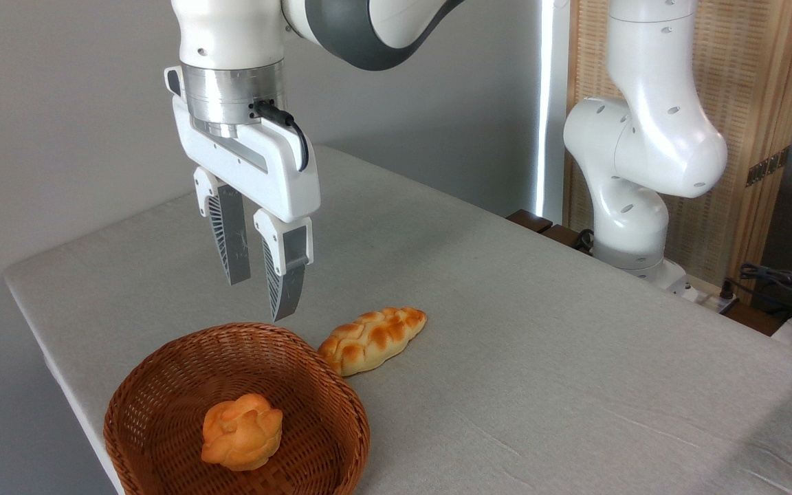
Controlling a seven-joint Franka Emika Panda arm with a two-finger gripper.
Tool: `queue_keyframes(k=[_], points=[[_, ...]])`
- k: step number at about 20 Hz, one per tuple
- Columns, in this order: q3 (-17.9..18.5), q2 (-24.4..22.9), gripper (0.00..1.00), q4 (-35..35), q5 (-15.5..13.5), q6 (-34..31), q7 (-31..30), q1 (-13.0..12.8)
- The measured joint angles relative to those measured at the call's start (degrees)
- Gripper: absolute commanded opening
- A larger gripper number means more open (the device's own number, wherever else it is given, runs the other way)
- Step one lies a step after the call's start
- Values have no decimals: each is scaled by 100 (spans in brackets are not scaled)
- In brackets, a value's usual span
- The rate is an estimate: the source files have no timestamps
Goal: Put bread into the basket
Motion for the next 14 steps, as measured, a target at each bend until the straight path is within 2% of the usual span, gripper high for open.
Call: queue_keyframes(k=[8,14], points=[[-3,-9,100,-65,0,-129,0,-4],[-9,-353,100,-784,0,-101,0,-8]])
